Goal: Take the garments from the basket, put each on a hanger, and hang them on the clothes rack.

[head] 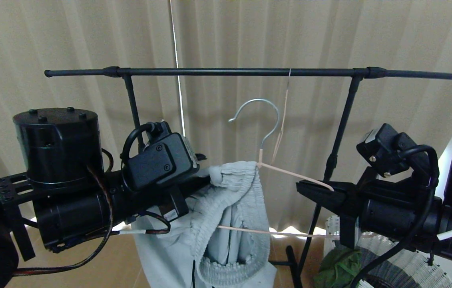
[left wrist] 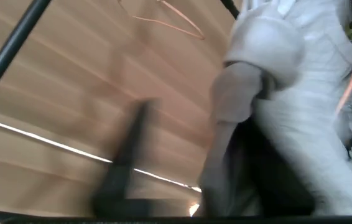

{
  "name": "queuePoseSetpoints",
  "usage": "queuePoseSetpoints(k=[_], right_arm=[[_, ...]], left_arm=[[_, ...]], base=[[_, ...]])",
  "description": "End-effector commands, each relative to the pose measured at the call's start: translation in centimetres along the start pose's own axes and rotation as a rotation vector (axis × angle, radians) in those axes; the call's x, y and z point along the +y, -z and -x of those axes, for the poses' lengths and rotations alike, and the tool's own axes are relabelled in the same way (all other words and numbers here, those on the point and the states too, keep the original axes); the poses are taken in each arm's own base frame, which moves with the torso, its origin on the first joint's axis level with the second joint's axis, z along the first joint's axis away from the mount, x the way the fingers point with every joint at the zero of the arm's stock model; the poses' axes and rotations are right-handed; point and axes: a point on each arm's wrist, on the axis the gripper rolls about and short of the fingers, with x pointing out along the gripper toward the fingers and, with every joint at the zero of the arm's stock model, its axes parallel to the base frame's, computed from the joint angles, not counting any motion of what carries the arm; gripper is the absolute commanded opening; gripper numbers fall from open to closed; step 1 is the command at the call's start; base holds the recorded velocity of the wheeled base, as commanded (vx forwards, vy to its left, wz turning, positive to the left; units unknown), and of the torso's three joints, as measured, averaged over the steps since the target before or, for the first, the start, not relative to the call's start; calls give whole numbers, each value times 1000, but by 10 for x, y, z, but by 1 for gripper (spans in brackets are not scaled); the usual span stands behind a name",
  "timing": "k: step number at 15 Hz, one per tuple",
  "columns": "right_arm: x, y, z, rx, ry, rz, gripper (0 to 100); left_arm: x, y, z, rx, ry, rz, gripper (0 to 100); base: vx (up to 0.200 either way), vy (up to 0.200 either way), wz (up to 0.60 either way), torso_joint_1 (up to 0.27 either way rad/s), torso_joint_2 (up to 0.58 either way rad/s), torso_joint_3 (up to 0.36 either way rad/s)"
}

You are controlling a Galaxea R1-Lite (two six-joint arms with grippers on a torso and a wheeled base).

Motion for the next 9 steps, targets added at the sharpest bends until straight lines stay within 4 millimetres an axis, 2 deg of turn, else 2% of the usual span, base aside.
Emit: queuePoseSetpoints(k=[1,9], right_arm=[[0,1,1,0,0,1,0],[0,-1,7,-13,3,4,0]], left_arm=[[-1,0,0,2,2,0,0],[-6,6,3,-55,-57,19,0]], base=[[0,0,0,0,0,0],[0,0,0,0,0,0]])
